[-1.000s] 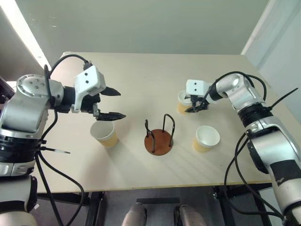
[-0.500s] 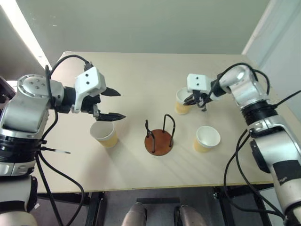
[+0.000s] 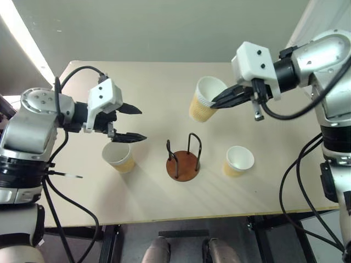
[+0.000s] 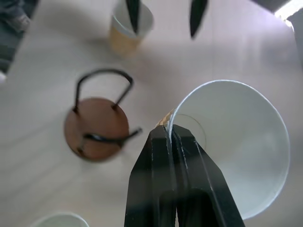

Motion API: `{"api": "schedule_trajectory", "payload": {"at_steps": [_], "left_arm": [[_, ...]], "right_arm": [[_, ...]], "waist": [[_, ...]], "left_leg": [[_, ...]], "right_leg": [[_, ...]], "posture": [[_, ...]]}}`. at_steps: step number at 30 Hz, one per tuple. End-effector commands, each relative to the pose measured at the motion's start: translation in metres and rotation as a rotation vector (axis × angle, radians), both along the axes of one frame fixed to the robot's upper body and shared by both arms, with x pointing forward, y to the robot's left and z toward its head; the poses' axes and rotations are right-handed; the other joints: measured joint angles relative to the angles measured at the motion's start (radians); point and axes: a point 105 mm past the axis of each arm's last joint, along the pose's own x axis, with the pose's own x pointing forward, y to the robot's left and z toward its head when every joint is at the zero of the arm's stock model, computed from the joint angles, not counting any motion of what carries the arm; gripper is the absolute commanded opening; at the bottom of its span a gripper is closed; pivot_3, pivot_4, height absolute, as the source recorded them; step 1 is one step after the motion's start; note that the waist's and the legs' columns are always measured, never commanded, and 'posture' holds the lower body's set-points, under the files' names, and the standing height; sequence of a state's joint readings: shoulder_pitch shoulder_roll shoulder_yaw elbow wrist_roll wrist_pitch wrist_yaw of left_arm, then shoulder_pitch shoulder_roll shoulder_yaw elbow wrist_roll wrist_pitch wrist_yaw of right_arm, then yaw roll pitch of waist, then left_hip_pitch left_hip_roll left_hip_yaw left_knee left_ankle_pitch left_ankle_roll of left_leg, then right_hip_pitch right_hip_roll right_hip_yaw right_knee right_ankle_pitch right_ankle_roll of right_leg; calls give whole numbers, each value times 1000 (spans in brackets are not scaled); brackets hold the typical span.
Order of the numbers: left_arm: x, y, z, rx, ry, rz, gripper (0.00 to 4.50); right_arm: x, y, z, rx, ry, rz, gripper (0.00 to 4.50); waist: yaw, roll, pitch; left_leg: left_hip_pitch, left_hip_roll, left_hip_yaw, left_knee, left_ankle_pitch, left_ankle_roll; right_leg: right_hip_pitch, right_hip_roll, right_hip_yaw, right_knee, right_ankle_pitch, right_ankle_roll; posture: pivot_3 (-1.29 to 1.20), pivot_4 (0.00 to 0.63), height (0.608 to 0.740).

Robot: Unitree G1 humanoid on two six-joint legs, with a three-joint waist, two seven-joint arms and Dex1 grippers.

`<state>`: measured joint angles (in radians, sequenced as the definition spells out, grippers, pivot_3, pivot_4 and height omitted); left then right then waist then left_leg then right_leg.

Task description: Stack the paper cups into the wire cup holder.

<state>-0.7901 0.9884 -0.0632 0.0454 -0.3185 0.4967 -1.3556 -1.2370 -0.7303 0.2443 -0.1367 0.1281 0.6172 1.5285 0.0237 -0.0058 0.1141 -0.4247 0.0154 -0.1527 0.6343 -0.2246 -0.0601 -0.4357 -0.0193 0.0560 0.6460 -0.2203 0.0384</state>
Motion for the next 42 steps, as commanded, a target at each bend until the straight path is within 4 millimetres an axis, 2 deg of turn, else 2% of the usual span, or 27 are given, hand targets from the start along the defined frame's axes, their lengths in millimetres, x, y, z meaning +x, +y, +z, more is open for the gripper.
{"api": "schedule_trajectory", "payload": {"at_steps": [1,7,10,23,35,38,42], "left_arm": [[-2,-5,10,16,-47,-37,4500],[-1,-5,8,21,-49,-40,4500],[-2,-2,7,28,-49,-35,4500],[-2,2,6,35,-49,-26,4500],[-1,4,6,36,-56,-19,4500],[-2,4,6,38,-58,-19,4500],[-4,5,7,41,-60,-19,4500]], "right_arm": [[-17,18,10,6,-57,72,27],[-17,33,3,0,-41,114,27],[-19,41,-13,-19,12,150,27],[-11,24,-44,-98,69,106,27],[-10,28,-55,-100,89,118,27],[-11,29,-55,-86,106,122,623],[-11,31,-53,-61,120,117,1896]], "waist": [[-1,0,0],[-5,0,0],[-5,0,0],[-5,0,0],[-5,0,0],[-5,-1,0],[-5,-1,0]], "left_leg": [[0,0,0,0,-1,4],[2,0,-1,0,0,7],[2,0,-1,0,0,7],[1,0,-1,0,1,6],[1,1,-2,1,1,6],[1,1,-2,1,1,6],[1,1,-1,1,1,6]], "right_leg": [[0,0,0,0,0,0],[0,0,-1,3,2,-2],[0,0,-1,3,2,-2],[0,1,-1,2,2,-2],[0,1,-1,3,3,-2],[0,1,-1,3,3,-2],[0,1,-1,2,3,-2]], "posture": [[0,150,740],[0,150,740],[0,150,740],[0,150,740],[0,150,740],[0,150,740],[0,150,740]]}}
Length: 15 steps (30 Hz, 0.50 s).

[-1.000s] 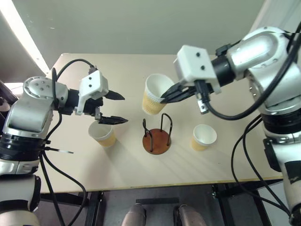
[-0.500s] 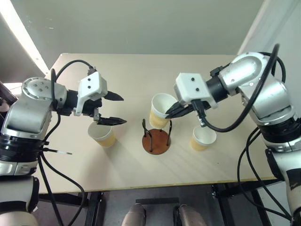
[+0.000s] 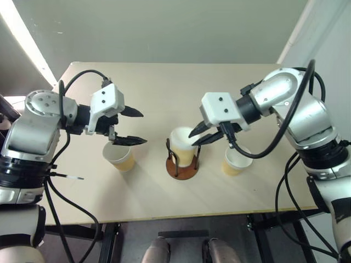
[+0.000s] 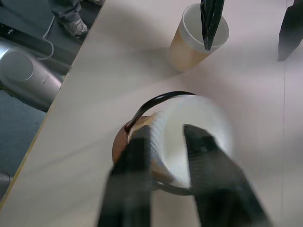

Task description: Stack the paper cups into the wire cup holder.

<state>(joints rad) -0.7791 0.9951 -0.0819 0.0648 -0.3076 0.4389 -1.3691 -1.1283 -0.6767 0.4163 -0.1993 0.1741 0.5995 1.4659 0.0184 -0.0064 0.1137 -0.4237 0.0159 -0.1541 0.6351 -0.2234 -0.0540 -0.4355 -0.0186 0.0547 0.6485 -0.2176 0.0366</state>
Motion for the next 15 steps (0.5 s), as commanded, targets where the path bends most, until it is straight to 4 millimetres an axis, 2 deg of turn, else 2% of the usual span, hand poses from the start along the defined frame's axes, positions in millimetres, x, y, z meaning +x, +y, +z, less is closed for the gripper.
{"api": "schedule_trajectory", "payload": {"at_steps": [1,4,10,15], "left_arm": [[-4,4,13,11,-56,1,4500],[-6,5,13,22,-59,5,4500],[-24,8,21,98,-95,-7,4500],[-43,17,15,207,-72,-8,4500]], "right_arm": [[-2,3,9,41,-15,6,2226],[-2,6,15,90,1,-6,3254],[1,-6,26,136,40,-60,3254],[-9,-10,40,199,149,-50,3254]], "waist": [[0,0,0],[0,0,0],[-1,0,0],[-1,0,0]], "left_leg": [[0,0,0,0,0,0],[0,0,0,0,0,0],[-1,0,0,0,0,0],[0,0,1,-2,0,0]], "right_leg": [[0,0,0,0,0,0],[0,0,0,0,0,0],[0,0,0,-1,0,0],[0,0,0,-2,-1,-1]], "posture": [[0,150,740],[0,150,740],[0,150,740],[0,150,740]]}}
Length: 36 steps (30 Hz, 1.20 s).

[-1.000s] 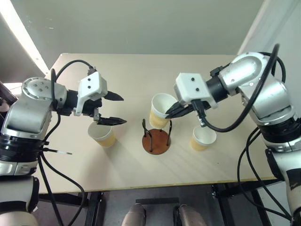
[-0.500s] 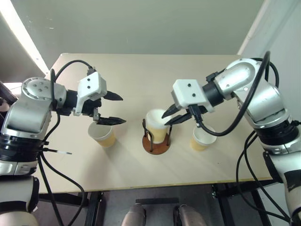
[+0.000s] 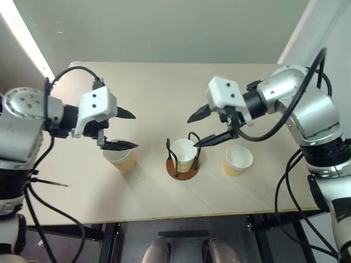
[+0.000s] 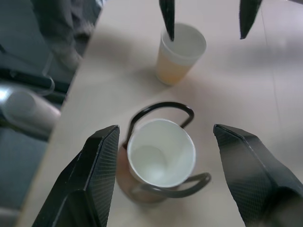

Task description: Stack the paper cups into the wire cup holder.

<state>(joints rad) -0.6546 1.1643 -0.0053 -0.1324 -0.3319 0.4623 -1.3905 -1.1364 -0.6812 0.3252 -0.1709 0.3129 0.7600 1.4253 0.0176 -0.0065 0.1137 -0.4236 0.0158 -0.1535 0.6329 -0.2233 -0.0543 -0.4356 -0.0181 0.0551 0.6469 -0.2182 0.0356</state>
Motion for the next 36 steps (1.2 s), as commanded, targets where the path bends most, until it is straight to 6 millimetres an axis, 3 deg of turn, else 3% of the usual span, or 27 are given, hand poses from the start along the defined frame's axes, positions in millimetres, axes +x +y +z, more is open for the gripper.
{"api": "schedule_trajectory", "payload": {"at_steps": [1,6,13,25,36], "left_arm": [[-13,8,6,88,-36,8,4500],[-15,27,-9,243,-49,64,4500],[-13,34,-19,306,-56,80,4500],[-17,28,-33,320,-2,35,4500],[-17,47,-53,385,50,72,4500]], "right_arm": [[-10,-4,24,62,-2,21,3254],[-14,-9,30,89,40,48,3254],[-20,-13,33,82,66,81,3254],[-21,-20,37,69,74,56,3254],[-24,-20,39,87,96,61,3254]], "waist": [[-1,0,0],[-4,0,0],[-4,-1,0],[-4,-1,0],[-4,-1,0]], "left_leg": [[0,0,0,0,0,0],[1,3,0,-1,0,0],[3,4,0,-1,0,-1],[4,6,0,-1,-1,-2],[4,9,0,-1,-2,-3]], "right_leg": [[0,0,0,0,0,0],[0,3,0,1,-3,-8],[0,4,0,5,-6,-15],[-3,5,0,11,-7,-17],[-5,8,0,14,-8,-18]], "posture": [[0,150,740],[0,150,740],[0,150,740],[0,150,740],[0,150,740]]}}
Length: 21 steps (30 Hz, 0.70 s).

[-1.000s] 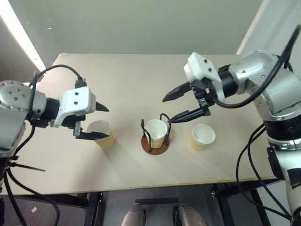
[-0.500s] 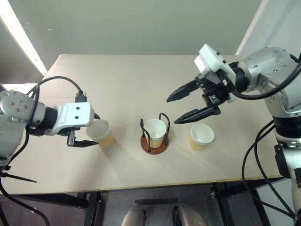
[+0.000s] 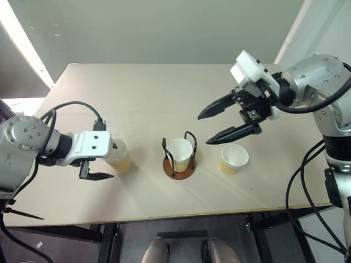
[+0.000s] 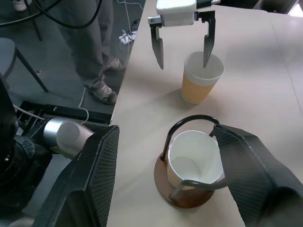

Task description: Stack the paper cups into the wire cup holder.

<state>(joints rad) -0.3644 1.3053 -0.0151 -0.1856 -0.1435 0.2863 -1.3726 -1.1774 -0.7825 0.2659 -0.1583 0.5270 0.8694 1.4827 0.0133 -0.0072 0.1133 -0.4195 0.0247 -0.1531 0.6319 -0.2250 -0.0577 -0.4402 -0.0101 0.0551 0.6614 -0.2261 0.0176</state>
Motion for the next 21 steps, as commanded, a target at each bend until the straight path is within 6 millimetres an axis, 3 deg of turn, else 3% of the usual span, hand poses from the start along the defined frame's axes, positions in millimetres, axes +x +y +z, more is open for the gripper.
{"api": "schedule_trajectory", "payload": {"at_steps": [1,11,14,21], "left_arm": [[1,7,4,40,-30,5,4500],[7,9,-17,64,-10,-14,4500],[11,7,-22,62,-16,-25,3890],[23,2,-17,34,-54,-35,1348]], "right_arm": [[-6,0,18,41,-55,12,3254],[-6,2,21,56,-63,13,3254],[-5,2,21,56,-61,6,3300],[-4,0,21,57,-54,-14,3300]], "waist": [[0,0,0],[0,0,0],[0,0,0],[1,0,0]], "left_leg": [[0,1,0,0,0,0],[0,5,0,0,-1,-2],[0,6,0,0,-1,-2],[0,6,0,0,-1,-2]], "right_leg": [[0,1,0,0,0,0],[-2,5,0,1,1,-2],[-2,5,0,1,1,-2],[-2,5,0,1,2,-1]], "posture": [[0,150,740],[0,150,740],[0,150,740],[0,150,740]]}}
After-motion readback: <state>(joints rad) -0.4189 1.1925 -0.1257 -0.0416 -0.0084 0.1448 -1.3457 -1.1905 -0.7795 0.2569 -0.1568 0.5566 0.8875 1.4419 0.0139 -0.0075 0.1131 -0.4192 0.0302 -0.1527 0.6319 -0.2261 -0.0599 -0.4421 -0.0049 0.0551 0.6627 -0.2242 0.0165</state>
